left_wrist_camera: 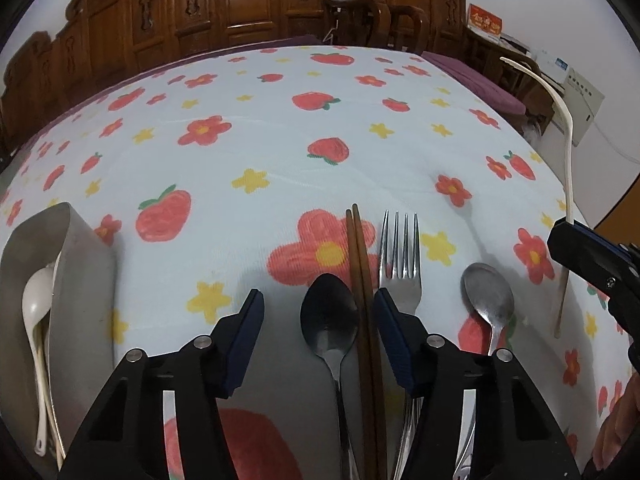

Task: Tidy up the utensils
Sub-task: 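Grasp a metal spoon with the left tool while the right tool holds the white fork, then carry the metal spoon into the metal tray and open the left tool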

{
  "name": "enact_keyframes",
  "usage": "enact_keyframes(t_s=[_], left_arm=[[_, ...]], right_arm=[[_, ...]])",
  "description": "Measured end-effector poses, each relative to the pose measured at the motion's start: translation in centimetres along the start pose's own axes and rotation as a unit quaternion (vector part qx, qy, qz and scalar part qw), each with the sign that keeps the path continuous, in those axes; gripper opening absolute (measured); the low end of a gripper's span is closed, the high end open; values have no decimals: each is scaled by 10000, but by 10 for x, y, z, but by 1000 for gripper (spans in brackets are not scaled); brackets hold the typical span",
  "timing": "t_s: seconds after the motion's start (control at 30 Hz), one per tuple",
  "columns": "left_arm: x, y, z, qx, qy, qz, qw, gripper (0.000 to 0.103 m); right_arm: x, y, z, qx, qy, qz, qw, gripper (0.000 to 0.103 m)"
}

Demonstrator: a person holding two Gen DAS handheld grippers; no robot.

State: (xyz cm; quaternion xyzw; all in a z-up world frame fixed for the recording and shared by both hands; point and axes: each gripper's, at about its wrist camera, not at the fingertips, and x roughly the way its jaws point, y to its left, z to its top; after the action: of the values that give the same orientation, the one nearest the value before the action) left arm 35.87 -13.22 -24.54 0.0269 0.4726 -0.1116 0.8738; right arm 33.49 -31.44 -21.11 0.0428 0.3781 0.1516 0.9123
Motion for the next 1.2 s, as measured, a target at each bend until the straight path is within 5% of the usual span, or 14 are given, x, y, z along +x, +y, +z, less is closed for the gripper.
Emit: enact_keyframes(t_s=[0.07,0.27,0.67,1.2], left_arm=[[-1,-1,0,12,-21,-110,9999,37],[-3,-1,0,32,5,-185,9998,27],[-22,11,-7,153,-159,48,9997,27],[-98,27,-11,11,-865,-211,9960,26]], right_arm=[[0,1,0,-22,2,9,10000,11],[0,3,-1,-75,-7,13,10000,11],[0,9,0,-117,-15,45,9999,11],[-11,43,-8,-433,-118,158,9989,11]])
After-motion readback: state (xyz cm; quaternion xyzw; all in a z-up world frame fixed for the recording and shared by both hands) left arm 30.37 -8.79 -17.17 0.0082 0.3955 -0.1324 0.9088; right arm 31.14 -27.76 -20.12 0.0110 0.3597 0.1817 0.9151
